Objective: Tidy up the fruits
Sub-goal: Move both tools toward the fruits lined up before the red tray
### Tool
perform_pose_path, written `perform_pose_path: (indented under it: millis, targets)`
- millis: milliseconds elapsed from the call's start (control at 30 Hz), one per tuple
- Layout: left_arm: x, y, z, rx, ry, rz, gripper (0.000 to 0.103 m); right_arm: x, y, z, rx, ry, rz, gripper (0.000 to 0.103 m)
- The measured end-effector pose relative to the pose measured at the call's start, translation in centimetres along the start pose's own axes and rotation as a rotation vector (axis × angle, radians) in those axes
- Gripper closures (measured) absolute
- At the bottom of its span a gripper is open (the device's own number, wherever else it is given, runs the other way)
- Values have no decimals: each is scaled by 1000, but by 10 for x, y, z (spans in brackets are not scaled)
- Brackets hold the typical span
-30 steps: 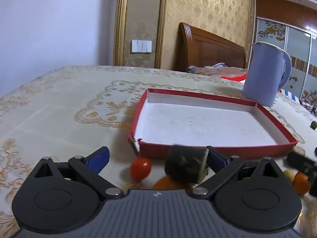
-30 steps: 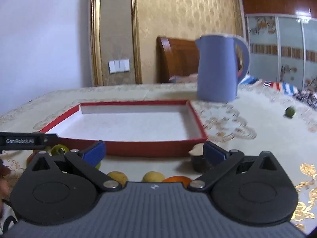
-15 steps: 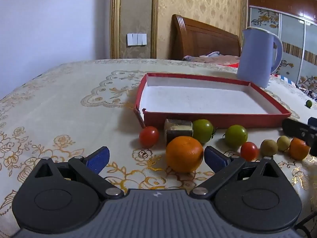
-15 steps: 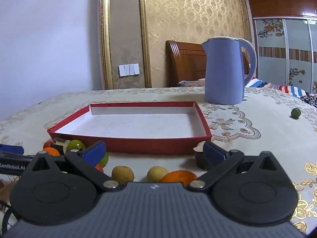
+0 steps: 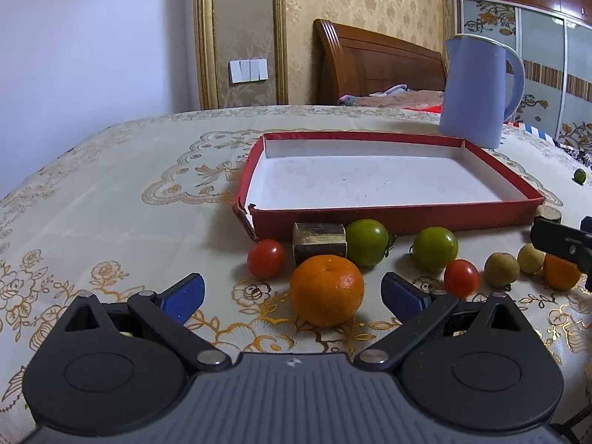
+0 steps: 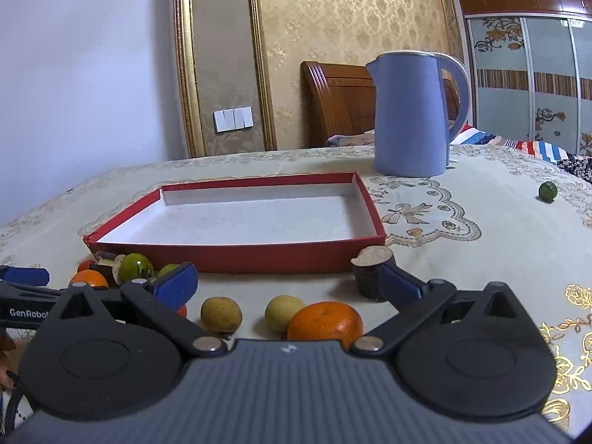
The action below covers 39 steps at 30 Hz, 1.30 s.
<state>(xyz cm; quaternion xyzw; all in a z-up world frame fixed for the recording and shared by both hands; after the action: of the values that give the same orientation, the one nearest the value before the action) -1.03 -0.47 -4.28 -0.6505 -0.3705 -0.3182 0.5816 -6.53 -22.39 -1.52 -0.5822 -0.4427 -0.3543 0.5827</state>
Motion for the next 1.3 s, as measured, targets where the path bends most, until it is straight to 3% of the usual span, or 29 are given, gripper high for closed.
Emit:
perform_pose_path:
  millis: [600,800,1200,1300]
  targets:
    - [-5,6,1,-14,-14,63,1,-8,-5,-11,5,19,41,0]
    - [-5,7,-1,-21,-5,73,1,-13,-8,-11,-23,-69,74,0]
    - [-4,7,-2,21,3,77,1,-19,2,-18,25,-1,123,0]
    - [-4,8,-2,32,3,80,1,-19,3,-16,32,-17,128,5]
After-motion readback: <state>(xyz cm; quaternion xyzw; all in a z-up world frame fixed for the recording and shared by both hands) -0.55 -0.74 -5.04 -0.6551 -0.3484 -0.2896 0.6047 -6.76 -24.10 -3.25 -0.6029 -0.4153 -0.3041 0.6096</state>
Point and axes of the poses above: each gripper's, at about its wrist camera, not at the fingertips, and y roughly the way its jaws point, z to its left, x to its top, the point moved 6 cm from there along y, roughly the way its jaws point, and after that the axes turned 10 degrees about -y, right-handed, at the moved point
